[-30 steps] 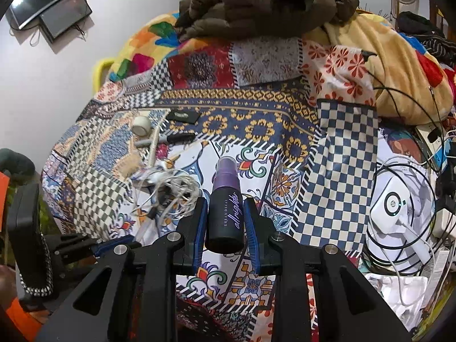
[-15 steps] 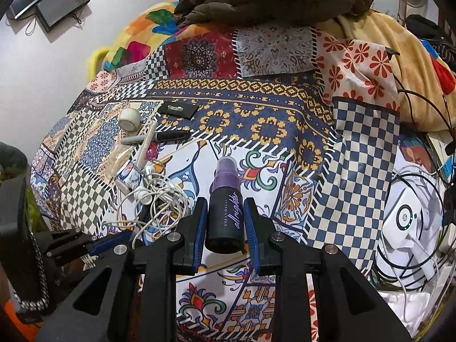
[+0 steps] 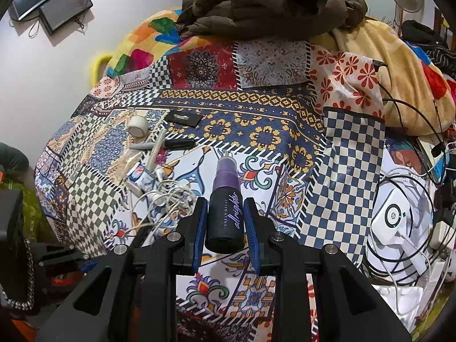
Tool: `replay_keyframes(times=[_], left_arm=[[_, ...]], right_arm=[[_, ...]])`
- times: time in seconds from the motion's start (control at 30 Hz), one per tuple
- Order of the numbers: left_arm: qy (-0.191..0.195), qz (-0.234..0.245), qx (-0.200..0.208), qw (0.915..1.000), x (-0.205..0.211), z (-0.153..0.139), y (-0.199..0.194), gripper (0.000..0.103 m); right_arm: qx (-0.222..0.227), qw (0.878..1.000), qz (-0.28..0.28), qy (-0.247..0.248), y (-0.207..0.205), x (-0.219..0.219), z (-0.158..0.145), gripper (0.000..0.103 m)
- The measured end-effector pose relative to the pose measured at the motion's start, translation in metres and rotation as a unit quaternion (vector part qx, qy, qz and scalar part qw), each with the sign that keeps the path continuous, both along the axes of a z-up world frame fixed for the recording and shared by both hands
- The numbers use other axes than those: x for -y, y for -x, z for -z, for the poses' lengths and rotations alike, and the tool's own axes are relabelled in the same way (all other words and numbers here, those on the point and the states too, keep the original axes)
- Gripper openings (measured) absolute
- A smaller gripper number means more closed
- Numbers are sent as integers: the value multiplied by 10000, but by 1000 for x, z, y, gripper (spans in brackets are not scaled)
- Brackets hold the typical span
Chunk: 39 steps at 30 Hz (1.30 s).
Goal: Collect trash
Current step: 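Carry the bottle and pen in both tools over the white bucket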
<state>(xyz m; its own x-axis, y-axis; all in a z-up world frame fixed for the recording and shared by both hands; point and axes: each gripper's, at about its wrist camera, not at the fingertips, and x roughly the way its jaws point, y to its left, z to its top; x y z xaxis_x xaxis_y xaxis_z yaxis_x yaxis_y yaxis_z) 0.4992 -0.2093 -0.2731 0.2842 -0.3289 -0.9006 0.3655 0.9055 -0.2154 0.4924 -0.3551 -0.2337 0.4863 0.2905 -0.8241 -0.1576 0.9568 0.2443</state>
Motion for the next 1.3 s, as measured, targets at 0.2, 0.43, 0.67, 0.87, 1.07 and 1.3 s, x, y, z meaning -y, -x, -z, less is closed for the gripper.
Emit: replay_keyframes(times=[0.2,0.43,0.67,0.87,1.07,1.3], left_arm=[[40,75,-87,9999,1,3,18,7],[19,-236,129,9996,-15,-16,37,7],[106,-812,521,9953,-58,-54,62,7],[61,-1296,936,9871,-103,-87,93,7],[-31,-1794,1301,9751,-155,-114,130,7],[-54,-2442,1473,9585,-230,-129,180,7]], right_arm=[[51,10000,-31,47,13,-4,-11,24],[78,9999,-96,120,33,-11,-26,24],[355,9986,-367,147,63,-40,-59,24],[595,9959,-671,101,90,-79,-86,24],[763,9915,-1051,57,117,-128,-106,24],[853,9849,-1506,-10,147,-192,-116,24]])
